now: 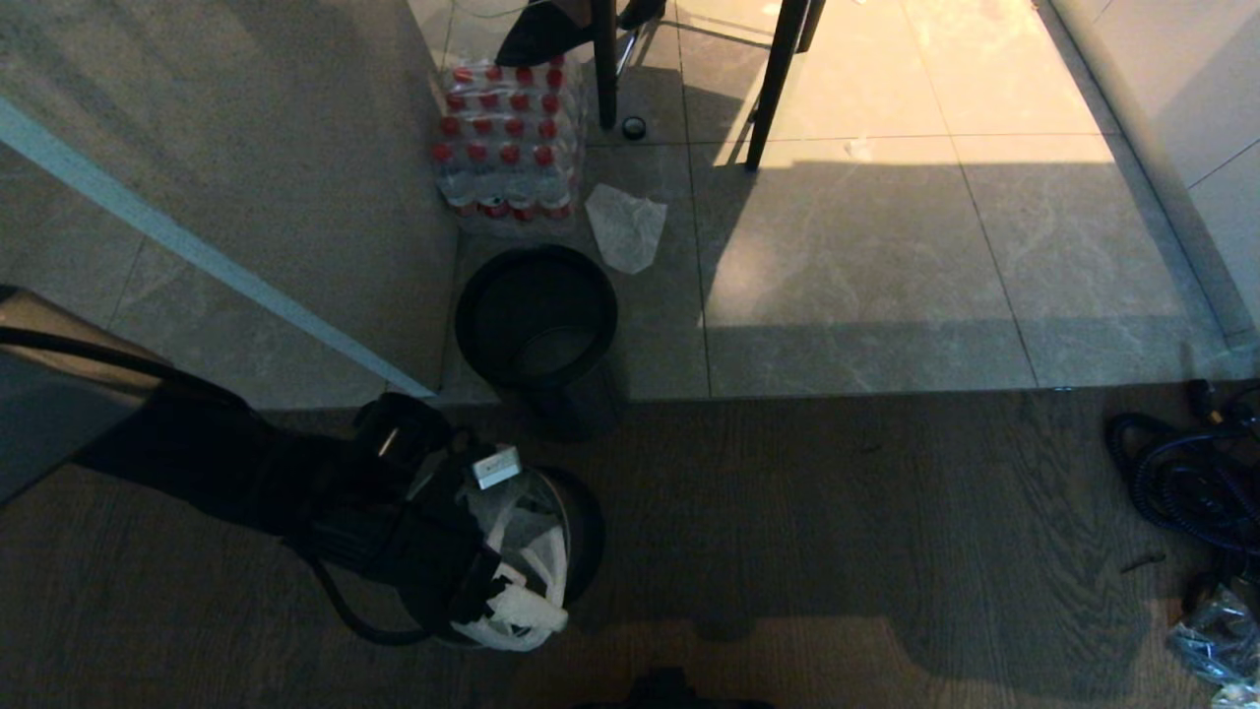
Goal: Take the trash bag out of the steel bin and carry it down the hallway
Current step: Pick up the trash bag
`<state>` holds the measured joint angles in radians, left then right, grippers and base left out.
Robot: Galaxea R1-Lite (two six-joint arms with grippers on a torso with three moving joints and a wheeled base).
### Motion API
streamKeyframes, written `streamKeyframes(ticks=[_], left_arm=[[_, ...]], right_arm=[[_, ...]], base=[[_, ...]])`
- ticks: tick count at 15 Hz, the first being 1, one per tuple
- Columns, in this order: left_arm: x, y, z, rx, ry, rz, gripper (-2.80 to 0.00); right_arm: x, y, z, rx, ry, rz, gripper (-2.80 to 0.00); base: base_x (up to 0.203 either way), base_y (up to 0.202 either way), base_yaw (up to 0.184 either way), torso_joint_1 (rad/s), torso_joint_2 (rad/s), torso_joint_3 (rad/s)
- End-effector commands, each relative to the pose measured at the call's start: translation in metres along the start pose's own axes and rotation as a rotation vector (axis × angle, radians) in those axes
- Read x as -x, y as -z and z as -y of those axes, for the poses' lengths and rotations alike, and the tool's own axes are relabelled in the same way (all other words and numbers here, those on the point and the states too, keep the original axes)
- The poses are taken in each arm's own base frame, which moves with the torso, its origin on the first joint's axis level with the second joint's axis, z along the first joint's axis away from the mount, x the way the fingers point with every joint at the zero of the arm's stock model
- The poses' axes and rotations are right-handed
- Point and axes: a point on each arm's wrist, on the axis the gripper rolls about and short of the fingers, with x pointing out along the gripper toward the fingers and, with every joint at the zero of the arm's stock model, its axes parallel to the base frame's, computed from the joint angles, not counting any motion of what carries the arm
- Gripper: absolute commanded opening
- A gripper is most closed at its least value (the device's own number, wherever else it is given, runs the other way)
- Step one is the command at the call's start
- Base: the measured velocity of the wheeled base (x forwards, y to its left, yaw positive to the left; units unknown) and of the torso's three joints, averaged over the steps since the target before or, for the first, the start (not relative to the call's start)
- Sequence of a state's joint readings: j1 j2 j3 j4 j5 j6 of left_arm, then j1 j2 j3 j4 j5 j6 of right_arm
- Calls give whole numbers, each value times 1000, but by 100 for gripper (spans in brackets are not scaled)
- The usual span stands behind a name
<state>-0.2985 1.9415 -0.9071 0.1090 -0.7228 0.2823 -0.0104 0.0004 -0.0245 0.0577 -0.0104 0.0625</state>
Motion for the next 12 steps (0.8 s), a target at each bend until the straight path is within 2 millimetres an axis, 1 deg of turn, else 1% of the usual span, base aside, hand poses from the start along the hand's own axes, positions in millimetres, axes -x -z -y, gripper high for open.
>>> streamKeyframes(ticks=[1,2,3,6,8,12], left_arm=[[-9,0,1,-32,-33,-6,0],[-11,1,1,-37,-34,-9,0],[-19,1,2,-57,-41,-17,0],[-23,1,2,-65,-51,-24,0],[-30,0,4,-82,-48,-32,0],[-32,-2,7,-89,-38,-30,0]], right_arm=[[0,0,0,0,-1,1,-280],[0,0,0,0,-1,1,-280],[0,0,0,0,-1,1,-280],[0,0,0,0,-1,1,-280],[0,0,0,0,-1,1,-280],[0,0,0,0,-1,1,-280]], base=[[0,0,0,0,0,0],[0,0,0,0,0,0],[0,0,0,0,0,0],[0,0,0,0,0,0],[0,0,0,0,0,0],[0,0,0,0,0,0]])
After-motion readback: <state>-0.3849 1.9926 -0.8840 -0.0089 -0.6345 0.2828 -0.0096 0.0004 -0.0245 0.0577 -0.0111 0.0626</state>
